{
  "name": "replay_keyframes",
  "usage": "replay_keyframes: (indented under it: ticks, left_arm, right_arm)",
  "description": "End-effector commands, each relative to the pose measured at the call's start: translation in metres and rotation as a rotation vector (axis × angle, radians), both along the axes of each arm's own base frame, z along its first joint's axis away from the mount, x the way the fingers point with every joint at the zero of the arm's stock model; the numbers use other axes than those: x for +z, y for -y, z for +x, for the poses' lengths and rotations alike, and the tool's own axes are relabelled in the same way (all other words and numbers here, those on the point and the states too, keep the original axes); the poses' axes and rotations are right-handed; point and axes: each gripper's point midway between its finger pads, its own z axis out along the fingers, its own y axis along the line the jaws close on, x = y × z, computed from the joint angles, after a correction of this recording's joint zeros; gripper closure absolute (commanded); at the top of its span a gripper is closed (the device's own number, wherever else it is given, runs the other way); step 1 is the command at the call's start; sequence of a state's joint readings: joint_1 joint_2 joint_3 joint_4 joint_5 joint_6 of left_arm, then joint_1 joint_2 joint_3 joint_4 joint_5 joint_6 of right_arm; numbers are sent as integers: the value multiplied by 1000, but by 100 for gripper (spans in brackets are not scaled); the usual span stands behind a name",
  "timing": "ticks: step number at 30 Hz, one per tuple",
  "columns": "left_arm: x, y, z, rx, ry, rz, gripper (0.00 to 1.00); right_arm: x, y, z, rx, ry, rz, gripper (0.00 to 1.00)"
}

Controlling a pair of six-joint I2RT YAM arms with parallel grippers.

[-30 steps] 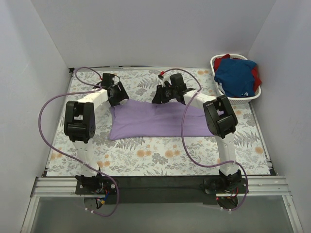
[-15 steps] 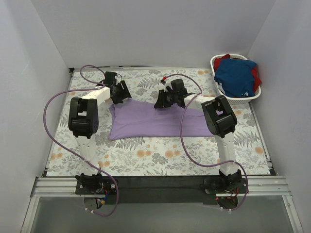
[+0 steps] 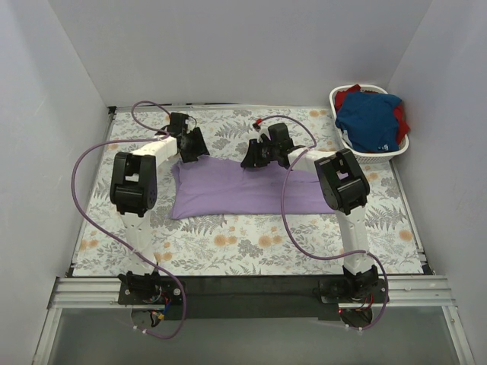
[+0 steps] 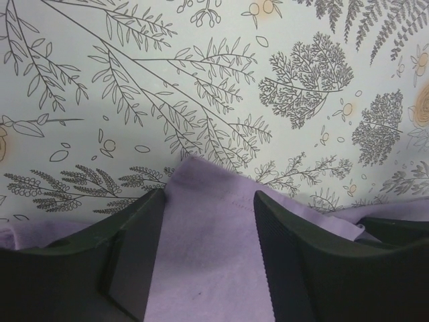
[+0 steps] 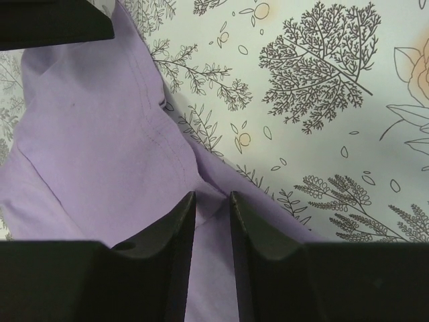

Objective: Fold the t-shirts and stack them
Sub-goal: Fold the tshirt

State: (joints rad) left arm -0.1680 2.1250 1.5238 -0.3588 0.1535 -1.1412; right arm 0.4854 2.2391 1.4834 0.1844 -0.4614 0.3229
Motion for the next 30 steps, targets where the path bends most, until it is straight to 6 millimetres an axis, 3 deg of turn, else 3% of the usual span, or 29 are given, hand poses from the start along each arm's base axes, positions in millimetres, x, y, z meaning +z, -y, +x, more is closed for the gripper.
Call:
replay_keyframes:
  ticks: [1,4,12,30]
  left_arm:
    - [-11,1,2,-13,-17,32,48]
    - [-15,3,2,-14,-25,45,49]
    - [-21,-2,7,7,-28,82,52]
    - [-44,-11,2,13,-58,282,74]
  right_arm:
    - [0,-6,9,4,4,33,66]
    - [0,-8,8,9,4,39,70]
    - [6,-5,7,11,27,34,98]
    - [19,-7,6,33,52,50,99]
